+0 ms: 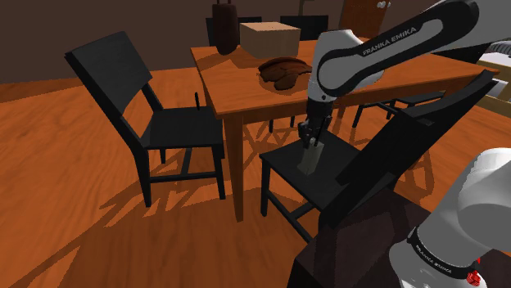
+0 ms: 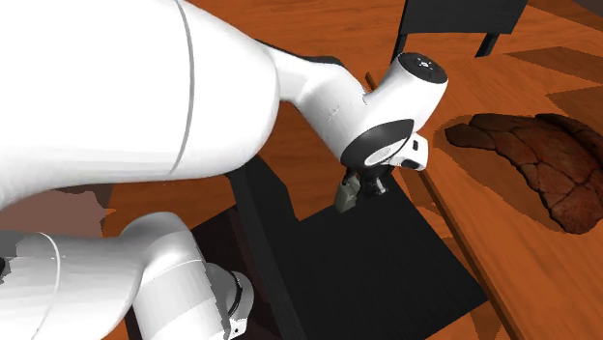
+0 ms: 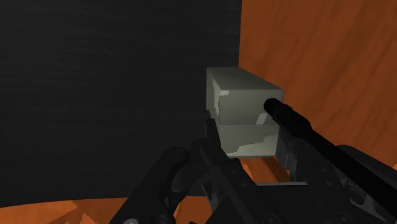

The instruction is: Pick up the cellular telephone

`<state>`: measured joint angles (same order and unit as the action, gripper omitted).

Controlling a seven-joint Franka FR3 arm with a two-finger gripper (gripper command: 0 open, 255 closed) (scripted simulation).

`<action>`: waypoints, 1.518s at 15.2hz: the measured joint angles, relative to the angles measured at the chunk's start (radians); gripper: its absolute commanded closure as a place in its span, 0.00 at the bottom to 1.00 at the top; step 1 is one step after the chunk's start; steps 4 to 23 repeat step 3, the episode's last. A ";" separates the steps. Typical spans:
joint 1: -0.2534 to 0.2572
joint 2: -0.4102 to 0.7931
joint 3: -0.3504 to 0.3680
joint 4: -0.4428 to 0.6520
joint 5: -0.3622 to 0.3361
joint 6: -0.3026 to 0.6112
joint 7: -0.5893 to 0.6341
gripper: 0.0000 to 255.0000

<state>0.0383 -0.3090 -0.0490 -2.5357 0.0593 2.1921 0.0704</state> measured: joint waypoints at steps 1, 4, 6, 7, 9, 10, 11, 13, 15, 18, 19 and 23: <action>0.000 -0.007 0.001 0.012 -0.001 -0.018 0.002 1.00; 0.000 -0.019 0.001 0.021 -0.002 -0.040 0.005 1.00; 0.000 -0.019 0.001 0.021 -0.002 -0.040 0.005 1.00; 0.000 -0.019 0.001 0.021 -0.002 -0.040 0.005 1.00; 0.000 -0.019 0.001 0.021 -0.002 -0.040 0.005 1.00; 0.000 -0.019 0.001 0.021 -0.002 -0.040 0.005 1.00; 0.000 -0.019 0.001 0.021 -0.002 -0.040 0.005 1.00; 0.000 -0.019 0.001 0.021 -0.002 -0.040 0.005 1.00; 0.000 -0.019 0.001 0.021 -0.002 -0.040 0.005 1.00; 0.000 -0.019 0.001 0.021 -0.002 -0.040 0.005 1.00; 0.000 -0.019 0.001 0.021 -0.002 -0.040 0.005 1.00; 0.000 -0.019 0.001 0.021 -0.002 -0.040 0.005 1.00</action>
